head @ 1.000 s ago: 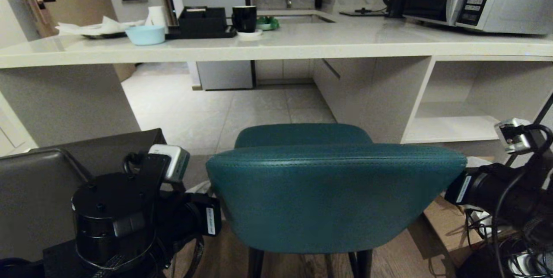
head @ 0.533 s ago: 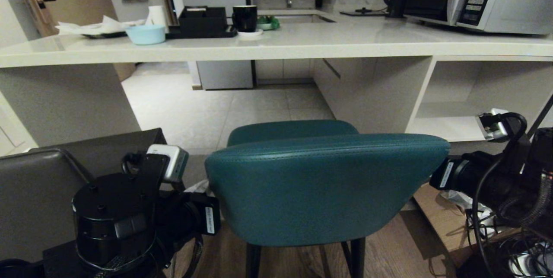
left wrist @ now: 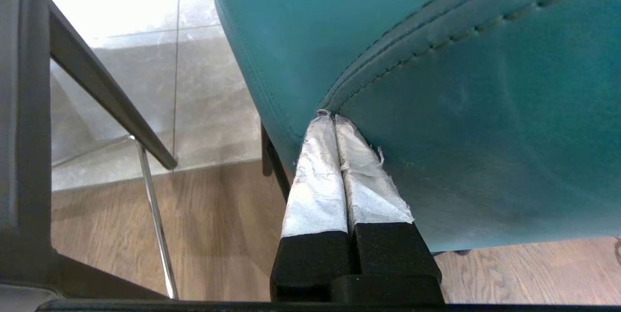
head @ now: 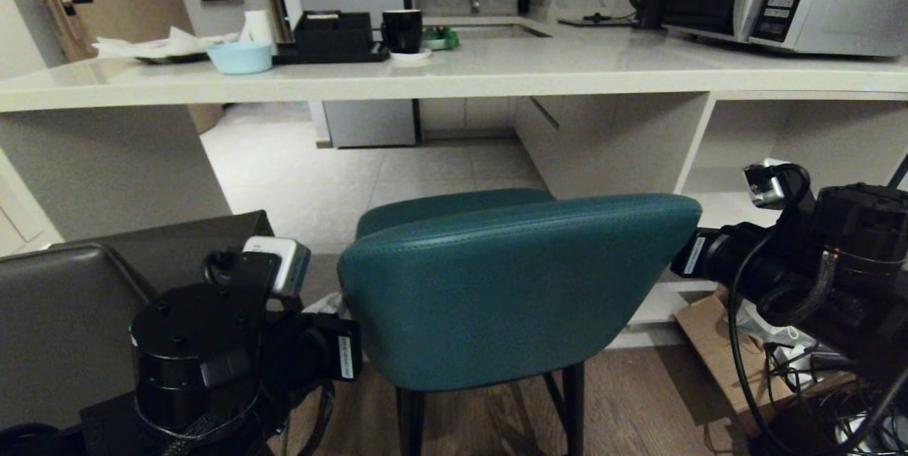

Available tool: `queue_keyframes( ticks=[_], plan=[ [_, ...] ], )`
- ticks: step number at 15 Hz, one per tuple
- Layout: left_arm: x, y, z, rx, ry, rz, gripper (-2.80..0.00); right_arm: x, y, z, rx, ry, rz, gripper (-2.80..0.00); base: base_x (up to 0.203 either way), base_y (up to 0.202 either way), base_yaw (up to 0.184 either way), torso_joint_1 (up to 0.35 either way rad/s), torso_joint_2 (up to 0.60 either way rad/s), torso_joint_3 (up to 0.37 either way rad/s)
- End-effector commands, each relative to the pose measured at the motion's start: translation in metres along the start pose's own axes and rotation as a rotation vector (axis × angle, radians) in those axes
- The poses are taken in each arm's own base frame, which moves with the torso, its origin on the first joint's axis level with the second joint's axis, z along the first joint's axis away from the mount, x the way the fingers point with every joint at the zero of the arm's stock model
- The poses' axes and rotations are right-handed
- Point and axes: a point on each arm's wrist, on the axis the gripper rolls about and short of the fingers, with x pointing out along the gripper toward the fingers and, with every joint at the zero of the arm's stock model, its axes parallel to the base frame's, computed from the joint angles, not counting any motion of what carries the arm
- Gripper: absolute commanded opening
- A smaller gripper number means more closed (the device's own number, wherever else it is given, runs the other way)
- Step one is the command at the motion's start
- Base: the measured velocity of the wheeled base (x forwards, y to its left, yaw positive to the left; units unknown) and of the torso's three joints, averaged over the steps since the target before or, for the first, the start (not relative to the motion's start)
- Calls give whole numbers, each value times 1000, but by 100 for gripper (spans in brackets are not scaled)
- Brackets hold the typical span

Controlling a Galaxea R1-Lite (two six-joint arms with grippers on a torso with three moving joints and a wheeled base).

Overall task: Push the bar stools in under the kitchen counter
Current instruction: Push the blue chair back under the dining table

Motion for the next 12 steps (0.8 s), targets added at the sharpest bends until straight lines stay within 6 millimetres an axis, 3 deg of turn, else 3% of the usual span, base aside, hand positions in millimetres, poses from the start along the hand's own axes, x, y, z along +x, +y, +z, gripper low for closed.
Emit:
queue_keyframes(
  ticks=[1, 7, 12],
  plan=[
    [2, -12, -8, 21, 26, -50, -280, 8, 1, -5, -2, 3, 10, -280, 0, 0, 0, 0, 0, 0],
    [17, -3, 4, 21, -23, 9, -280, -8, 1, -12, -2, -4, 21, -280, 0, 0, 0, 0, 0, 0],
    [27, 20, 11, 59, -37, 113, -280, -12, 7, -15, -5, 5, 45, -280, 0, 0, 0, 0, 0, 0]
  ],
)
